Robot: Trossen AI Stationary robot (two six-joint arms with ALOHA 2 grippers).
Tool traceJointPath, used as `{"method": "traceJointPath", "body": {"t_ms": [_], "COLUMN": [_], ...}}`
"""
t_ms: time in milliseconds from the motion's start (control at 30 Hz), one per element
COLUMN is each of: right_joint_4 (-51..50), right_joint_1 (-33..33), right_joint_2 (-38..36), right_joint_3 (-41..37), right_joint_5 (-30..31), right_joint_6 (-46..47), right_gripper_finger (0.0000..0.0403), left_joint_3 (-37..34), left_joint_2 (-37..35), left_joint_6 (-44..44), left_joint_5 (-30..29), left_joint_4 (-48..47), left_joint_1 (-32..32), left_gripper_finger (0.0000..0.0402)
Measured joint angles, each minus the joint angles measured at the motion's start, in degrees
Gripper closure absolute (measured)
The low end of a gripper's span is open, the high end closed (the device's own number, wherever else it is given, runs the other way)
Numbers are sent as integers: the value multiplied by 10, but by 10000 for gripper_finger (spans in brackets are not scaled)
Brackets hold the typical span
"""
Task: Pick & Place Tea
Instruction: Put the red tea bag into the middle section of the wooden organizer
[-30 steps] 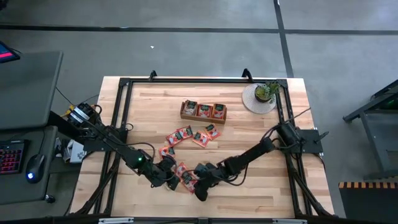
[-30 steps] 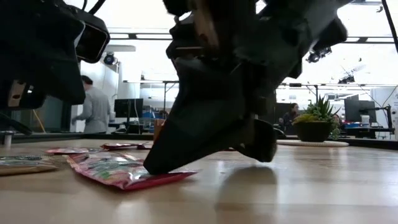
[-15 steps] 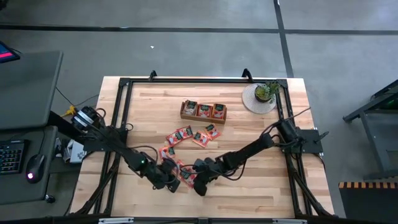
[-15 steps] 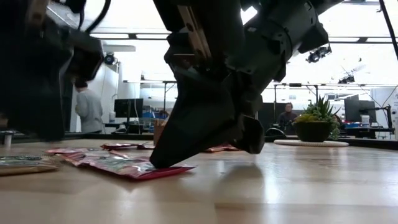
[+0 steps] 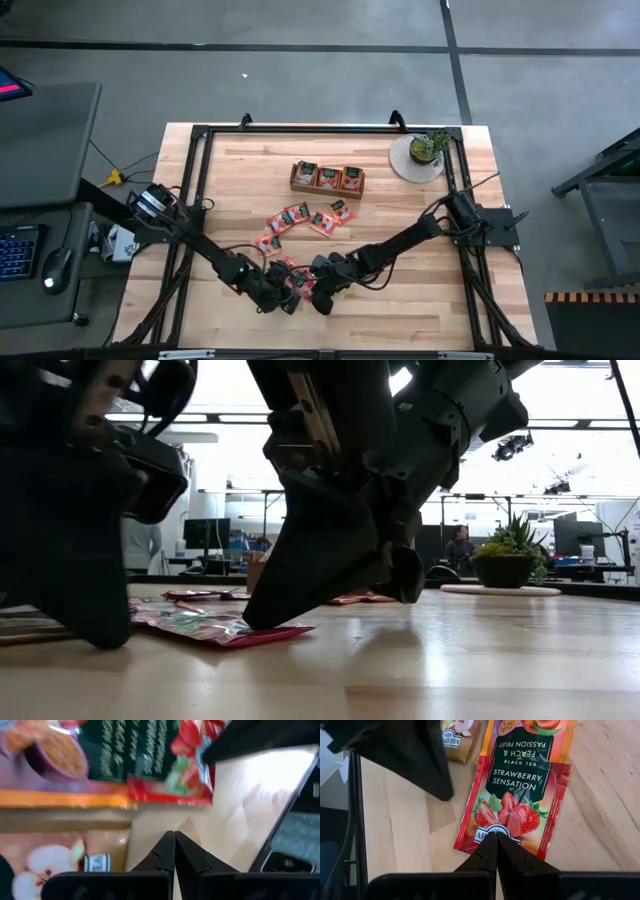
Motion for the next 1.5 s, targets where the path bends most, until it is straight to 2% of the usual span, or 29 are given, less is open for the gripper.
{"method": "traceJointPath", "body": {"t_ms": [133, 400, 567, 900, 1500], "right_joint_4": [1, 1, 2, 17, 46], "right_joint_1": [6, 18, 28, 43, 57], "right_joint_2": [0, 0, 0, 0, 1], "right_joint_3": [0, 0, 0, -1, -1], "right_joint_5": [3, 5, 4, -3, 14], "right_joint_6": [4, 11, 20, 29, 47], "right_gripper_finger": [403, 403, 403, 403, 403], "left_joint_3": [0, 0, 0, -1, -3], "left_joint_2": [0, -1, -2, -1, 0], "left_joint_6": [6, 17, -1, -31, -16], "left_joint_5": [3, 12, 9, -21, 5], "left_joint_4": [-5, 1, 0, -16, -24], "left_joint_1": [8, 24, 31, 31, 33], "left_gripper_finger": [377, 261, 217, 211, 211]}}
